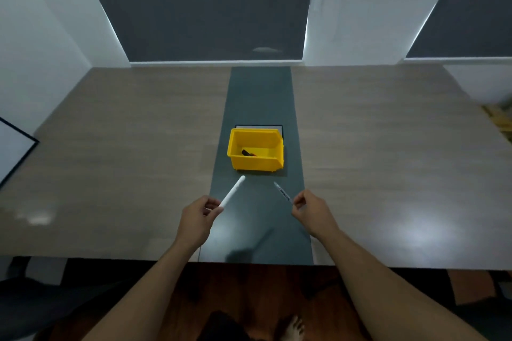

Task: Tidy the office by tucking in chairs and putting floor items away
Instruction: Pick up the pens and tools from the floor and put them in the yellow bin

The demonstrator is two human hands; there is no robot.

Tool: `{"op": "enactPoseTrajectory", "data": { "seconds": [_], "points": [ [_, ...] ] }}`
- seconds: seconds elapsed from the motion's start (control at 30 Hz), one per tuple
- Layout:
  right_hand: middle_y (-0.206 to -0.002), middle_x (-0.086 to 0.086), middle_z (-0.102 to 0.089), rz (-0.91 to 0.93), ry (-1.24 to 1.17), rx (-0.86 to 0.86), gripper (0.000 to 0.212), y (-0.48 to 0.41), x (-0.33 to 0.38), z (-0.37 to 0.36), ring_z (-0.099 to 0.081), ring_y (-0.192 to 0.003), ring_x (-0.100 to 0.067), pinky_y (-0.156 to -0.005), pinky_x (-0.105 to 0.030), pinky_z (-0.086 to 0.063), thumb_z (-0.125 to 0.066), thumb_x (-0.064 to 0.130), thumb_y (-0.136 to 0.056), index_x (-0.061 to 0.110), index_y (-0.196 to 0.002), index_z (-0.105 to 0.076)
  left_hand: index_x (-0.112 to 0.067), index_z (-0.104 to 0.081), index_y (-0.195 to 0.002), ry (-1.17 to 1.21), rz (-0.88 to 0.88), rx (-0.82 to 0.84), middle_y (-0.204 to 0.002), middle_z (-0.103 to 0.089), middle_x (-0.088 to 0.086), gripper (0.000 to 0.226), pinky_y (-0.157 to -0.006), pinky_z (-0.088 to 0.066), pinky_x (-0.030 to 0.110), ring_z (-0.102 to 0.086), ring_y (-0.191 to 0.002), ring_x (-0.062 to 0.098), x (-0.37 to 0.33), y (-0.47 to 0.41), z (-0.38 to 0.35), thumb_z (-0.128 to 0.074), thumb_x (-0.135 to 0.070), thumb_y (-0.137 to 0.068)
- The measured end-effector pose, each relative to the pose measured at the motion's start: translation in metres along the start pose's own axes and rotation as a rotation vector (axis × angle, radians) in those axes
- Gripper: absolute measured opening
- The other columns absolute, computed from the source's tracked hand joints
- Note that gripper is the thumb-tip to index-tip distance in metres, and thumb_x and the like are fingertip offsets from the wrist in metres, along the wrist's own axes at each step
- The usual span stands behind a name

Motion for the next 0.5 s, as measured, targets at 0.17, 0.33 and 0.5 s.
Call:
{"op": "enactPoseTrajectory", "data": {
  "seconds": [0.17, 0.33, 0.5],
  "points": [
    [-0.092, 0.003, -0.074, 0.0, 0.019, 0.036, 0.013, -0.043, 0.011, -0.012, -0.068, -0.086, -0.021, -0.08, -0.039, -0.055, -0.074, 0.019, -0.088, 0.025, -0.096, -0.065, -0.026, -0.076, -0.094, 0.005, -0.005, -0.01, -0.089, -0.077, -0.001, 0.009, -0.065, -0.051, 0.016, -0.068, -0.081, 0.01, 0.002, -0.039, 0.004, -0.081, -0.019, -0.092],
    [-0.092, 0.003, -0.073, 0.003, 0.037, 0.012, 0.012, -0.086, 0.04, -0.018, -0.066, -0.082, -0.016, -0.069, -0.03, -0.05, -0.073, 0.018, -0.091, 0.024, -0.098, -0.066, -0.019, -0.08, -0.1, -0.061, -0.045, 0.031, -0.092, -0.077, -0.002, 0.009, -0.071, -0.049, 0.017, -0.068, -0.082, 0.01, 0.005, -0.099, 0.016, -0.079, -0.015, -0.092],
    [-0.094, 0.002, -0.073, -0.004, 0.057, -0.039, 0.01, -0.126, 0.07, -0.015, -0.066, -0.083, -0.017, -0.067, -0.029, -0.048, -0.075, 0.019, -0.093, 0.022, -0.099, -0.067, -0.022, -0.079, -0.099, -0.067, -0.081, 0.088, -0.091, -0.077, -0.002, 0.011, -0.072, -0.049, 0.019, -0.068, -0.081, 0.012, -0.002, -0.165, 0.029, -0.079, -0.013, -0.093]
  ]
}}
Point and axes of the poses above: each hand's wrist, its own y-axis away from the middle knuckle, its own z-axis out of the back of the hand, x = y × z, the point moved 9 cm from there along -y, towards the middle knuckle
